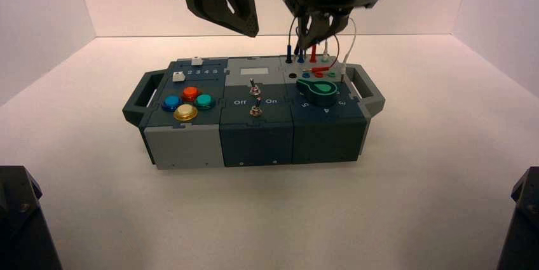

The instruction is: Pull the blue wire.

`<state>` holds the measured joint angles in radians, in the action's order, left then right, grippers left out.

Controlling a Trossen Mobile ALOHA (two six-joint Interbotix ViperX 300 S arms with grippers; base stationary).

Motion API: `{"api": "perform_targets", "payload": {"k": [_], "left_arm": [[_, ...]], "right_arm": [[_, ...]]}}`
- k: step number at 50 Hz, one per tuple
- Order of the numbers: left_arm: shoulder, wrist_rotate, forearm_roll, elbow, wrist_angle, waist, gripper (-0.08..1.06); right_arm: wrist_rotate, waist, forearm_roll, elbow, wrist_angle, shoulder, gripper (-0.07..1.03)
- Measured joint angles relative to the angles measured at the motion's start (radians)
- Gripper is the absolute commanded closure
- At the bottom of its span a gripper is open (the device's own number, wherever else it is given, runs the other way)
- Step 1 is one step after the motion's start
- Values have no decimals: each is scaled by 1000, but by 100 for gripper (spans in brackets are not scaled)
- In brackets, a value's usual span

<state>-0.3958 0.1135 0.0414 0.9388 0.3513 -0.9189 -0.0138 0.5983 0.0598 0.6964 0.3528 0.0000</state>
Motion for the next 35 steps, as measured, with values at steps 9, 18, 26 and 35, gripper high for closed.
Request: {"api": "perform_targets", "payload": {"k": [9,18,26,35], "left_arm": [[0,-2,0,-5,0,0,101],[0,0,0,-5,0,-2,101],[0,-6,0,-5,0,2,101],[3,-11,0,-5,0,2,101]], "right_arm": [[0,-3,-3,0,-6,8,98],[0,-3,-6,-11,-40,63,97],[2,-3,-12,-21,-66,83,84],[3,-3,-12,-28,-106,109,84]]}}
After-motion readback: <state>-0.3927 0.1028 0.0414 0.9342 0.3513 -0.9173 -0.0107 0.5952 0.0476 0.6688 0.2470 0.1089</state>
